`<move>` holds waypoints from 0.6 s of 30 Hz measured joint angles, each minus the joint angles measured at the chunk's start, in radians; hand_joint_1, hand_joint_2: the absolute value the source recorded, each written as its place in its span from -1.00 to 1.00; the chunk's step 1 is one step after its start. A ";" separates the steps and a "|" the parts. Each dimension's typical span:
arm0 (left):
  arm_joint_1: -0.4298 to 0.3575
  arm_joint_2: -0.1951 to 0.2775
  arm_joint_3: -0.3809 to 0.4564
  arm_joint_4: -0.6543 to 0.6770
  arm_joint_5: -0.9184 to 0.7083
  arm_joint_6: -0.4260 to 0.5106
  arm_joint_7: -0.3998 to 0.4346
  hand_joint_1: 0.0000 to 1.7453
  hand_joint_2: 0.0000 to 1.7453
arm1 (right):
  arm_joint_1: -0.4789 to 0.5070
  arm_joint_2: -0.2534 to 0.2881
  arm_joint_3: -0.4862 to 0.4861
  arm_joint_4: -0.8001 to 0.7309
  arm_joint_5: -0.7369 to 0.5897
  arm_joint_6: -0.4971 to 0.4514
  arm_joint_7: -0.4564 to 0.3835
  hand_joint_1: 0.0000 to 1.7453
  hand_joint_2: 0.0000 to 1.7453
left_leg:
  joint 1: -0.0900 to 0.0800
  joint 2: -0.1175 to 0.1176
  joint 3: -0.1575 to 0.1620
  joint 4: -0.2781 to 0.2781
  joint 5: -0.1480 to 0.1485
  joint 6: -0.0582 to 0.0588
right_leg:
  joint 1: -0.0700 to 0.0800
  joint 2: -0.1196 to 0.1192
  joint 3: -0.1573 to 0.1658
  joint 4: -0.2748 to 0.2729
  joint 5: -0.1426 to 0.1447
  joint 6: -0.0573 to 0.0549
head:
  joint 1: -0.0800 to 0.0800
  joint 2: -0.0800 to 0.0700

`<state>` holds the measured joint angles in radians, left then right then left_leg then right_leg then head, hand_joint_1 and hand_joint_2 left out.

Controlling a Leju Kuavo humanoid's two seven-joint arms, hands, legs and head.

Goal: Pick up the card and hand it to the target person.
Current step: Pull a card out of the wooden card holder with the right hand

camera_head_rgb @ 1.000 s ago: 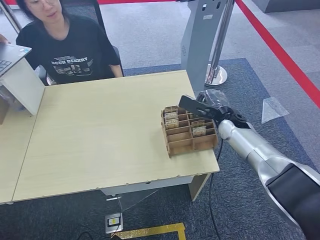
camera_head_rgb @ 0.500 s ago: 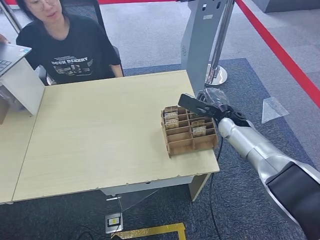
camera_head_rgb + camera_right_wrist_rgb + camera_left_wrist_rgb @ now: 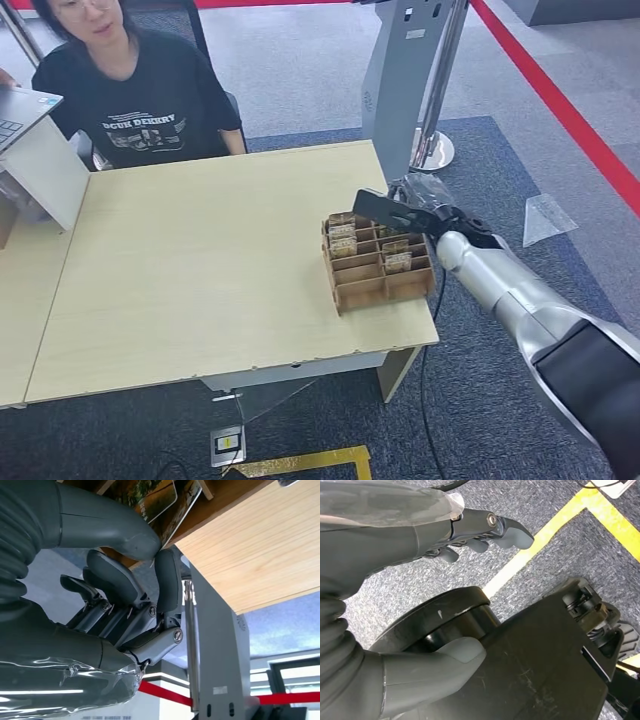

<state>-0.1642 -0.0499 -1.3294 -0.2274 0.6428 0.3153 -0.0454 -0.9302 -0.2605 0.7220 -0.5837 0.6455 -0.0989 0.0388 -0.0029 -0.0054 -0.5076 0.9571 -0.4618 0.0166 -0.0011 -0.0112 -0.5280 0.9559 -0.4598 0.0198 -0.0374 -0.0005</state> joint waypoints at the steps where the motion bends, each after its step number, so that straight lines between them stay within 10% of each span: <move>1: -0.001 0.000 0.000 0.000 0.000 -0.002 0.000 -1.00 1.00 | -0.004 0.000 0.002 0.000 0.001 0.010 -0.008 1.00 1.00 | 0.000 0.000 0.000 0.000 0.000 0.000 | 0.000 0.000 0.000 0.000 0.000 0.000 | 0.000 0.000; 18: -0.003 -0.004 0.000 0.001 0.003 -0.008 0.000 -1.00 1.00 | -0.113 -0.030 0.036 -0.059 0.004 0.272 -0.003 1.00 1.00 | 0.000 0.000 0.000 0.000 0.000 0.000 | 0.000 0.000 0.000 0.000 0.001 0.000 | 0.000 0.000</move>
<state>-0.1671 -0.0543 -1.3294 -0.2262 0.6461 0.3077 -0.0454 -1.0431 -0.2909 0.7584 -0.6428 0.6494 0.1732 0.0354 -0.0030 -0.0050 -0.5075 0.9575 -0.4616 0.0167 -0.0012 -0.0109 -0.5282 0.9560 -0.4592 0.0195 -0.0375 -0.0004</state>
